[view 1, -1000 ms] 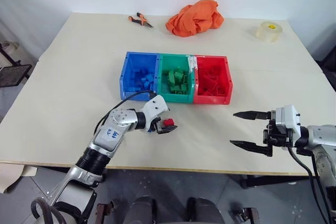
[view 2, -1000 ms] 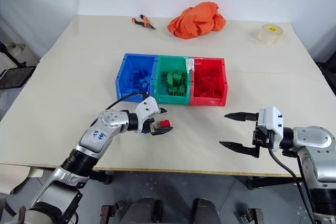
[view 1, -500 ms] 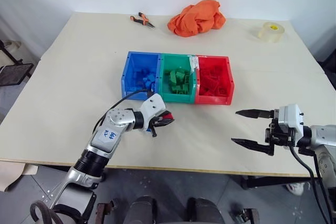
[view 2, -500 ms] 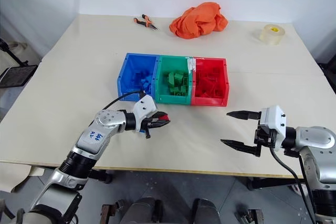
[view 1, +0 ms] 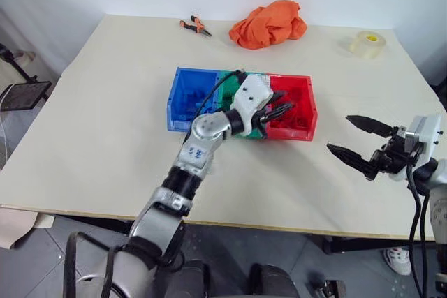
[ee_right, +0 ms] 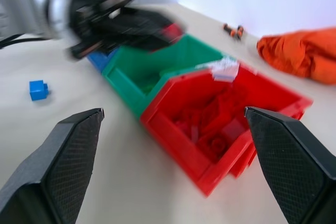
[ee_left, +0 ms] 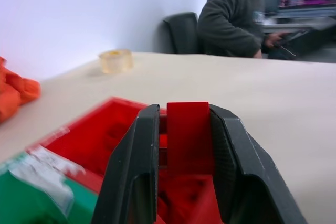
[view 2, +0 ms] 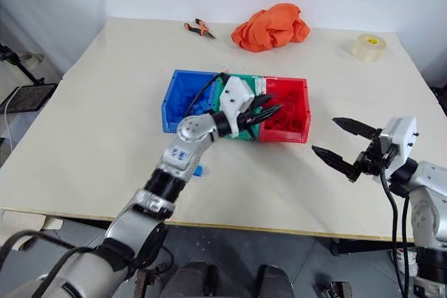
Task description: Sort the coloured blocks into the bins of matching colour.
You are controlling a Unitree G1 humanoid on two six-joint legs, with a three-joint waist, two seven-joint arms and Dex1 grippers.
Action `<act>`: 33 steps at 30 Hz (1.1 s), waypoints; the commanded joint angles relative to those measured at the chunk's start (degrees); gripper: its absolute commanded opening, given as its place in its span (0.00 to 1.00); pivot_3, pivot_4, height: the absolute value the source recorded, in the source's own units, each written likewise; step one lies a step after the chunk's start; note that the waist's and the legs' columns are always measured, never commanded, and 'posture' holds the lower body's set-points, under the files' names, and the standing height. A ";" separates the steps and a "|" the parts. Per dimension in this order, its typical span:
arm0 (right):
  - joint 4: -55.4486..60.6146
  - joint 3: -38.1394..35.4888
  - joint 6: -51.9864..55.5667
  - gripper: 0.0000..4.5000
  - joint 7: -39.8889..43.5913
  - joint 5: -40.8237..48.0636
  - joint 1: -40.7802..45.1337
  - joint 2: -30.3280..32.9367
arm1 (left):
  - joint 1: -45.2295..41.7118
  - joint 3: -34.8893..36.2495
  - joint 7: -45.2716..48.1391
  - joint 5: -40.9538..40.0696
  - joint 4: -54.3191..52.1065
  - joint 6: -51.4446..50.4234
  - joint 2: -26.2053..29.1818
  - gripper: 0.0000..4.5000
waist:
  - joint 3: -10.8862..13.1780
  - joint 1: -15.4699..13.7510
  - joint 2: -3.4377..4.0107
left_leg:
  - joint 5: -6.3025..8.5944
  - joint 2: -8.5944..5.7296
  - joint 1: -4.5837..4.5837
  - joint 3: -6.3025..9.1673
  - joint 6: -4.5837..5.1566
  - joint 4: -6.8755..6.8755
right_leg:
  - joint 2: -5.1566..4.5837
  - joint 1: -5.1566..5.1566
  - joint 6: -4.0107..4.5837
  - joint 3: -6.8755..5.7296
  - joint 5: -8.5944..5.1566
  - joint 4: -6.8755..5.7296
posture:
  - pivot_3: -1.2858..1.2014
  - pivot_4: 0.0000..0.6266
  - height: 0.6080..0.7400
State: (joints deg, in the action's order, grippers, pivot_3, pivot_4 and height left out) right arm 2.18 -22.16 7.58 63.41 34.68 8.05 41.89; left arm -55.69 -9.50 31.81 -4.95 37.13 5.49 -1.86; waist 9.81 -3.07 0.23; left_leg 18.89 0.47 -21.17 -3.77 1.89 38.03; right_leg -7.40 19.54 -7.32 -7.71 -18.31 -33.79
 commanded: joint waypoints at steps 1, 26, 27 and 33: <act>5.15 -1.67 0.09 1.00 -2.30 1.70 -0.93 -0.97 | -7.90 3.18 -1.01 -0.75 12.65 6.64 -3.23 0.37 | 0.01 0.00 -0.02 | 0.00 0.01 -0.01 0.00 0.01 0.01 | 0.01 0.01 0.00 -0.02 0.00 0.01 | 0.52 0.24 1.00; -4.56 7.39 0.36 1.00 18.67 0.05 6.57 7.50 | 35.21 9.00 19.88 -12.75 -47.40 -25.74 32.09 1.00 | 0.01 1.76 0.02 | -0.04 0.20 0.02 0.22 -0.03 0.18 | 0.01 -0.09 0.04 0.22 -0.03 -0.08 | 0.52 0.24 1.00; -5.48 7.95 0.36 1.00 19.96 -0.13 7.60 7.80 | 37.20 10.65 20.45 -13.37 -48.88 -27.17 34.72 1.00 | 0.01 1.73 0.02 | -0.04 0.15 0.04 0.29 -0.02 0.20 | -0.08 -0.17 0.04 0.36 -0.03 -0.05 | 0.52 0.24 1.00; -10.58 11.47 -0.80 1.00 25.40 -1.90 12.83 7.92 | 46.64 19.92 24.39 -17.70 -51.65 -30.00 44.99 1.00 | -0.01 1.83 0.06 | 0.06 0.19 0.04 0.37 -0.09 0.03 | -0.17 -0.11 0.06 0.40 -0.04 -0.01 | 0.52 0.24 1.00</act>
State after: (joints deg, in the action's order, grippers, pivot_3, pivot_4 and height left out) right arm -8.24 -10.42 7.60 86.44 32.67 19.91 49.24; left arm -9.75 7.52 54.92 -20.37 -11.44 -24.18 41.79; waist 9.80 -1.24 0.28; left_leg 18.94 0.65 -21.15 -3.40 1.81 38.07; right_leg -7.56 19.45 -7.25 -7.33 -18.35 -33.81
